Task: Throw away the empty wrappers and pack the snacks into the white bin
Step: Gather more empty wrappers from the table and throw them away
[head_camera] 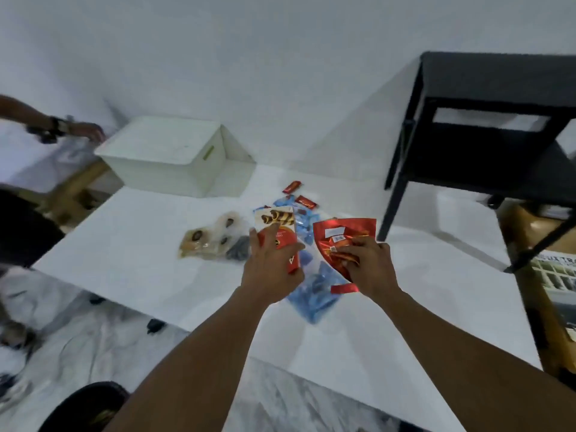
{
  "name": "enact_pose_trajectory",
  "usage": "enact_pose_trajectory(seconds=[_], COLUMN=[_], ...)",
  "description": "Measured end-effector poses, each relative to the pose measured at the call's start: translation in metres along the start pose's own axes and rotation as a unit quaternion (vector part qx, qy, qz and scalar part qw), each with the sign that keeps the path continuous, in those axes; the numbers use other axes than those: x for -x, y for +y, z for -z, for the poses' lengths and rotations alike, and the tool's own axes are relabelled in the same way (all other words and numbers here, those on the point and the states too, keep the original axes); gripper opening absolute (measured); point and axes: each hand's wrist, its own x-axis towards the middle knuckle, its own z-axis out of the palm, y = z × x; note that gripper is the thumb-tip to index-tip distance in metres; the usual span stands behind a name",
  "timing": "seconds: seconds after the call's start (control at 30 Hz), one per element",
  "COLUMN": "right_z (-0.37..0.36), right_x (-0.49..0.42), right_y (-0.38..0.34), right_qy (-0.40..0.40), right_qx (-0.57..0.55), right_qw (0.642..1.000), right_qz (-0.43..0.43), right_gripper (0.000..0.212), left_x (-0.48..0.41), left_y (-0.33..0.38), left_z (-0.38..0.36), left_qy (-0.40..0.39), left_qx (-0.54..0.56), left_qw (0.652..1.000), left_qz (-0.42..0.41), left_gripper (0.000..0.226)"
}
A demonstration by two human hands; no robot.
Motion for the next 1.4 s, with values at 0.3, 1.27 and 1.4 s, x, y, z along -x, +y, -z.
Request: enact_pose_trajectory(seconds=[0.3, 1.27, 1.4], right_z=[-0.108, -0.736, -0.796], right_x=[-0.014, 0.164, 0.177], right_y=[-0.322, -0.580, -0.548], right_qy=[-0.107, -0.664, -0.665], right_qx=[-0.087, 0.030, 0.045], right_qw=[0.967, 0.718, 0.725], right_qz=[0.216, 0.209, 0.175], right_gripper=[0.038, 0.035, 0.039], left_x=[0.177, 0.539, 0.563], left_y=[-0.258, -0.611, -0.624], left_z=[0.107, -0.214, -0.288], left_qy=[-0.002, 0.024, 0.029], left_qx=[0.051, 0.340, 0.386], left_qw=[0.945, 0.544, 0.513], left_qz=[0.322, 0.767, 0.766], left_gripper=[0.057, 0.068, 0.081])
